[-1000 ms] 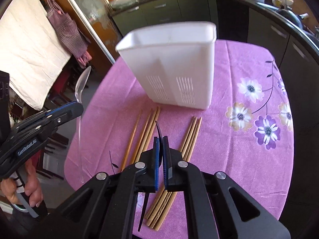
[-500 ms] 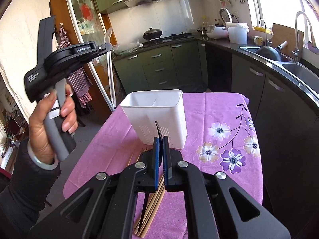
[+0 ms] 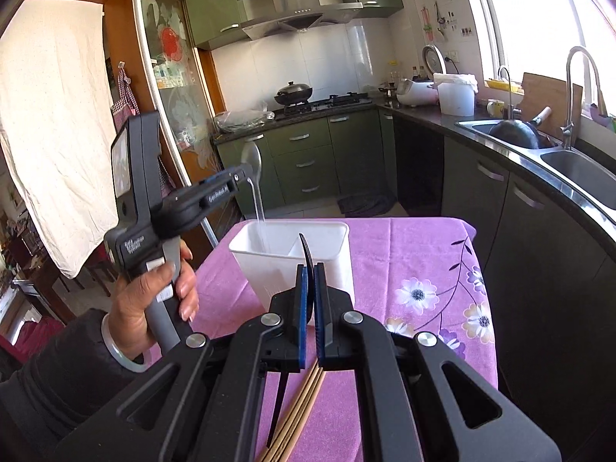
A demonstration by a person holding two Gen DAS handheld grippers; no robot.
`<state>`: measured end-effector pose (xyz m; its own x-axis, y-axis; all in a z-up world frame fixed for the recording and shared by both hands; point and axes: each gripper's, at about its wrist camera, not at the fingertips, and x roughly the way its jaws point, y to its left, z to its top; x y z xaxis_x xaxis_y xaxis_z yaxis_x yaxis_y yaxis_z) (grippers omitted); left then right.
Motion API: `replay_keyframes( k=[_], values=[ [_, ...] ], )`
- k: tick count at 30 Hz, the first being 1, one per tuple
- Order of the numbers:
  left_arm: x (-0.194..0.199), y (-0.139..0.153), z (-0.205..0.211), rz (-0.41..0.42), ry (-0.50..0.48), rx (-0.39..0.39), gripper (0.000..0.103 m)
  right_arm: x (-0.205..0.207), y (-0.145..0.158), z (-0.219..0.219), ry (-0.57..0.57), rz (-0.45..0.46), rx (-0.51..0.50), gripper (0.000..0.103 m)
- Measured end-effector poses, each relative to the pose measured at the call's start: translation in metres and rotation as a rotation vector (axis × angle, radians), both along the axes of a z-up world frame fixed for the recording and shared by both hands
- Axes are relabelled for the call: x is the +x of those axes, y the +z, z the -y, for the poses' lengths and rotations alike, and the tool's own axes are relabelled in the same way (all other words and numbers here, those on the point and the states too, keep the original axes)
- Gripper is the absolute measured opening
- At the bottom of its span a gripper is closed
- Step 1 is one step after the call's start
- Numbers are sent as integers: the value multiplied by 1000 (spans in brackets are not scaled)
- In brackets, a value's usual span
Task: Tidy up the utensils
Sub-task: 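Carry spoon and fork over the white holder and open both grippers to drop them, then move both grippers back down to the loose wooden chopsticks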
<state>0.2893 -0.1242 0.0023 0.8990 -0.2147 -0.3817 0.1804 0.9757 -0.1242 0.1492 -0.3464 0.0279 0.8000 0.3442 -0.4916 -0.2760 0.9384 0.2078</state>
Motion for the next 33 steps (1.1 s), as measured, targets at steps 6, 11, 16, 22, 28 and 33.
replay_keyframes(
  k=[6, 11, 16, 22, 28, 33],
  values=[
    [-16, 0, -12, -12, -21, -1, 22, 22, 35, -18, -78, 159, -27, 4],
    [-29, 4, -24, -8, -26, -7, 22, 50, 58, -31, -179, 298, -51, 4],
    [-37, 7, -34, -20, -33, -19, 22, 90, 62, -42, -248, 350, -83, 4],
    [-46, 5, -41, -55, -50, -25, 23, 135, 32, -44, -263, 279, -101, 4],
    [-61, -2, -43, -91, -49, 0, 27, 133, 7, -39, -224, 243, -90, 11],
    [-73, -7, -49, -154, -32, 16, 27, 106, 5, -38, -202, 254, -79, 11]
  ],
)
